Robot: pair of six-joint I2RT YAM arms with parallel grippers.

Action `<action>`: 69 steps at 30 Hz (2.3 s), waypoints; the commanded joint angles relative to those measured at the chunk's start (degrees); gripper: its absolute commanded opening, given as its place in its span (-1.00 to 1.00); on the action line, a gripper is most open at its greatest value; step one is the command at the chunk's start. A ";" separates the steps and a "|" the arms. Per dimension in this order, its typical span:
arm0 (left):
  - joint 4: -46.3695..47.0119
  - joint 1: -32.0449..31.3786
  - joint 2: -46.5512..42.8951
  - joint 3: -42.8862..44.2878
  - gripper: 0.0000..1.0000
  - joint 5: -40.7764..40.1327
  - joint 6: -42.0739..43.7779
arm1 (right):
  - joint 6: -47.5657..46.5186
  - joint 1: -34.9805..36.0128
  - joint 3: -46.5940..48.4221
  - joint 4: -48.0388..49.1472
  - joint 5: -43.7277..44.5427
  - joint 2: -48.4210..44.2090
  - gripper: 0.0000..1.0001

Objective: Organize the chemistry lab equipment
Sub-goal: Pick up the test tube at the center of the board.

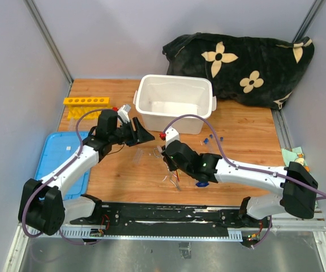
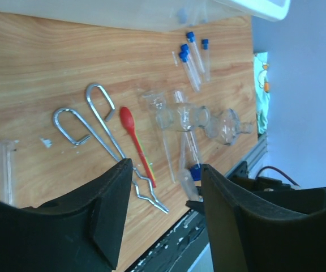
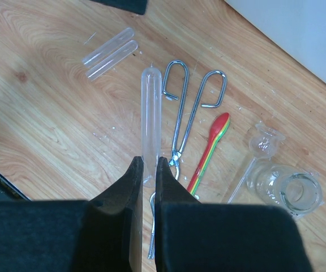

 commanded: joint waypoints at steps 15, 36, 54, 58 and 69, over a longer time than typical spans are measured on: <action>7.54 -2.13 0.60 -0.53 -0.01 7.52 -6.27 | -1.15 1.74 4.57 1.38 4.22 0.65 -0.99; 7.50 -2.97 0.05 -0.82 -0.21 8.01 -6.37 | -2.70 1.74 6.57 1.78 4.40 2.39 -0.99; 7.23 -3.02 0.39 -0.97 -0.42 7.83 -5.79 | -2.68 1.75 6.75 2.00 4.48 3.15 -0.99; 7.18 -3.15 0.60 -1.03 -0.48 7.92 -5.84 | -2.70 1.74 6.74 2.07 4.49 3.19 -0.99; 7.36 -3.28 1.37 -0.93 -0.37 7.91 -5.75 | -2.65 1.76 6.89 2.09 4.59 3.33 -0.99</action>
